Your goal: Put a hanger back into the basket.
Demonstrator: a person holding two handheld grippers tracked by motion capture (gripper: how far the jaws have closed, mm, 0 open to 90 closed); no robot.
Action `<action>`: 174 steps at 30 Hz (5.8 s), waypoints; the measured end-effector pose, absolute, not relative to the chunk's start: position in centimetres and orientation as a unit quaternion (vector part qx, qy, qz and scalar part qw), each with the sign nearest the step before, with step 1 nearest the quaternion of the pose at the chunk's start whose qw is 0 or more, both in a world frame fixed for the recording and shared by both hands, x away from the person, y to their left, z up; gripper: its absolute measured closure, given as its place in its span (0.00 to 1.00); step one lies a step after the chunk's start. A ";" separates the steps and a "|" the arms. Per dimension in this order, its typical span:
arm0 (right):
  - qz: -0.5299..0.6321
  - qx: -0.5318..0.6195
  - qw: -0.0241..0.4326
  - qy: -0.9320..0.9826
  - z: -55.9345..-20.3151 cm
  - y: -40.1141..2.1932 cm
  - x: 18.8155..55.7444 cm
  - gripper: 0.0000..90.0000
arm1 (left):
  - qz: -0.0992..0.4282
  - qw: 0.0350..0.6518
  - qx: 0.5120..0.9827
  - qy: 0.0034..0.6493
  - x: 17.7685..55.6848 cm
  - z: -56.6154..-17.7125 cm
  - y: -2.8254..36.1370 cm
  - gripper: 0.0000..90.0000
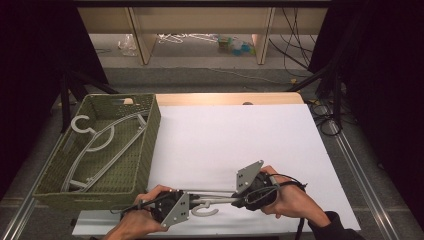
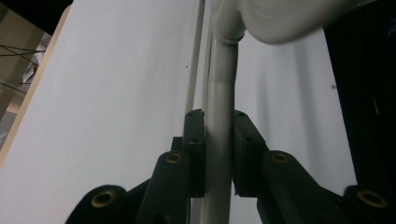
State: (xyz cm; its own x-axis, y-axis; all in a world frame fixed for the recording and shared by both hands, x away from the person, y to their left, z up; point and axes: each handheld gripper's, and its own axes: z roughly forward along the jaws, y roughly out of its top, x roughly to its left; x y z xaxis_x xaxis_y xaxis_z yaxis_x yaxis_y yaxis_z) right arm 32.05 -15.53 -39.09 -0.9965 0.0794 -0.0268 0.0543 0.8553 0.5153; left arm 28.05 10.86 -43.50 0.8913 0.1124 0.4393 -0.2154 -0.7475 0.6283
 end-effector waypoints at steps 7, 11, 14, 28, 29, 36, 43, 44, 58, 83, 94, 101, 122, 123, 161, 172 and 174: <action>0.265 0.051 0.043 0.962 -39.1 -15.6 32.3 0.77 | 0.200 0.363 0.910 0.001 28.6 -43.0 10.3 0.88; 0.289 0.086 0.071 0.951 -39.0 -15.6 32.6 0.59 | 0.188 0.373 0.909 0.020 29.1 -42.8 10.3 0.88; 0.306 0.107 0.083 0.942 -38.8 -15.7 32.8 0.51 | 0.176 0.386 0.905 0.047 29.4 -42.5 10.4 0.88; 0.427 0.195 0.151 0.870 -36.8 -17.5 33.2 0.36 | 0.141 0.397 0.892 0.162 30.8 -41.7 11.3 0.88; 0.431 0.198 0.153 0.867 -36.8 -17.6 33.1 0.36 | 0.136 0.402 0.889 0.173 31.0 -41.6 11.5 0.88; 0.442 0.206 0.147 0.861 -37.8 -17.8 32.3 0.33 | 0.115 0.420 0.871 0.225 31.7 -41.3 12.9 0.88; 0.450 0.223 0.145 0.852 -38.8 -18.2 32.1 0.32 | 0.116 0.431 0.858 0.256 32.1 -40.7 14.1 0.88; 0.451 0.224 0.142 0.852 -38.9 -18.2 32.1 0.31 | 0.119 0.426 0.862 0.249 32.2 -40.5 14.3 0.88; 0.448 0.242 0.135 0.850 -40.8 -18.4 31.8 0.28 | 0.143 0.458 0.837 0.263 32.7 -37.1 15.0 0.88; 0.447 0.246 0.124 0.851 -41.5 -19.1 31.3 0.27 | 0.099 0.521 0.798 0.288 32.4 -29.7 17.6 0.88; 0.443 0.245 0.119 0.854 -41.8 -19.1 31.3 0.27 | 0.167 0.505 0.777 0.336 33.7 -27.2 23.7 0.88; 0.442 0.248 0.117 0.854 -41.9 -19.1 31.3 0.27 | 0.192 0.490 0.765 0.371 35.4 -28.3 27.6 0.88; 0.434 0.245 0.108 0.860 -42.4 -19.0 31.5 0.27 | 0.247 0.436 0.745 0.440 37.5 -31.5 35.5 0.88; 0.433 0.247 0.107 0.860 -42.5 -19.0 31.5 0.27 | 0.249 0.433 0.745 0.441 37.5 -31.7 35.7 0.88; 0.425 0.245 0.100 0.866 -42.9 -19.0 31.7 0.27 | 0.175 0.395 0.747 0.506 39.8 -39.3 37.4 0.87; 0.422 0.247 0.099 0.867 -43.0 -19.0 31.7 0.27 | 0.181 0.380 0.721 0.551 40.3 -40.5 38.5 0.85; 0.422 0.250 0.100 0.866 -43.0 -19.0 31.7 0.27 | 0.181 0.376 0.720 0.554 40.4 -40.5 38.5 0.84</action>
